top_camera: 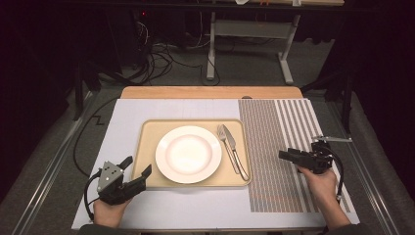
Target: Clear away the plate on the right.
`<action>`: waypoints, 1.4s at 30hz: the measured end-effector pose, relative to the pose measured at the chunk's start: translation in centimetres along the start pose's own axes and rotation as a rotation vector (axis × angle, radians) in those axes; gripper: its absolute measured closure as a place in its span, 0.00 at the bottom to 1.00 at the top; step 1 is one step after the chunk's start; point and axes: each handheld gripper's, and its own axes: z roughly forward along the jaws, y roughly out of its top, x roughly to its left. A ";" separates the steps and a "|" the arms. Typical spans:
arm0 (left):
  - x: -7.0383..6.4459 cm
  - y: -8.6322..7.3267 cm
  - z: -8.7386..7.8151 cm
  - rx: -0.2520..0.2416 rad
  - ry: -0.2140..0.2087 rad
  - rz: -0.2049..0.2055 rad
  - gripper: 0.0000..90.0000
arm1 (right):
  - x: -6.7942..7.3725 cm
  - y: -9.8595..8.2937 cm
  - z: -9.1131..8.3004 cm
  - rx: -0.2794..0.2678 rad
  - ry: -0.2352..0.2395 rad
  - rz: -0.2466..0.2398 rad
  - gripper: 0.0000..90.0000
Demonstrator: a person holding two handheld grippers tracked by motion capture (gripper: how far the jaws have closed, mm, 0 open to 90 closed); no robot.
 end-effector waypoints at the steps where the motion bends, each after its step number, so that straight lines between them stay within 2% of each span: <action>1: 0.0 0.0 0.0 0.000 0.000 0.000 0.33 | 0.1 -0.1 -0.2 -0.002 -0.008 -0.018 0.45; 8: 0.0 0.0 0.0 -0.002 -0.002 -0.003 0.33 | 1.1 -1.2 -1.3 -0.015 -0.091 -0.144 0.42; 11: 0.0 0.0 -0.1 -0.004 -0.002 -0.004 0.33 | 1.5 -1.8 -1.7 -0.048 -0.119 -0.203 0.41; 14: 0.0 0.0 -0.2 -0.009 -0.002 -0.005 0.33 | 1.7 -2.6 -1.9 -0.050 -0.145 -0.233 0.38; 16: 0.0 0.0 -0.2 -0.011 -0.001 -0.008 0.33 | 1.6 -3.0 -2.1 -0.057 -0.147 -0.234 0.38; 19: 0.0 0.0 -0.3 -0.012 -0.001 -0.007 0.33 | 1.5 -3.6 -2.4 -0.089 -0.165 -0.271 0.38; 21: 0.0 0.0 -0.3 -0.013 -0.002 -0.008 0.33 | 1.5 -3.8 -2.6 -0.109 -0.166 -0.271 0.37; 25: 0.0 0.0 -0.4 -0.013 -0.003 -0.004 0.33 | 1.4 -4.6 -2.9 -0.157 -0.128 -0.259 0.35; 29: -0.1 0.0 -0.4 -0.015 -0.006 -0.001 0.33 | 1.8 -5.3 -3.1 -0.179 -0.145 -0.321 0.35; 35: -0.1 0.0 -0.4 -0.014 -0.007 0.001 0.33 | 1.7 -5.5 -3.8 -0.254 -0.146 -0.334 0.35; 42: -0.2 0.0 -0.2 -0.010 -0.006 0.004 0.33 | 1.3 -5.5 -3.8 -0.255 -0.139 -0.323 0.35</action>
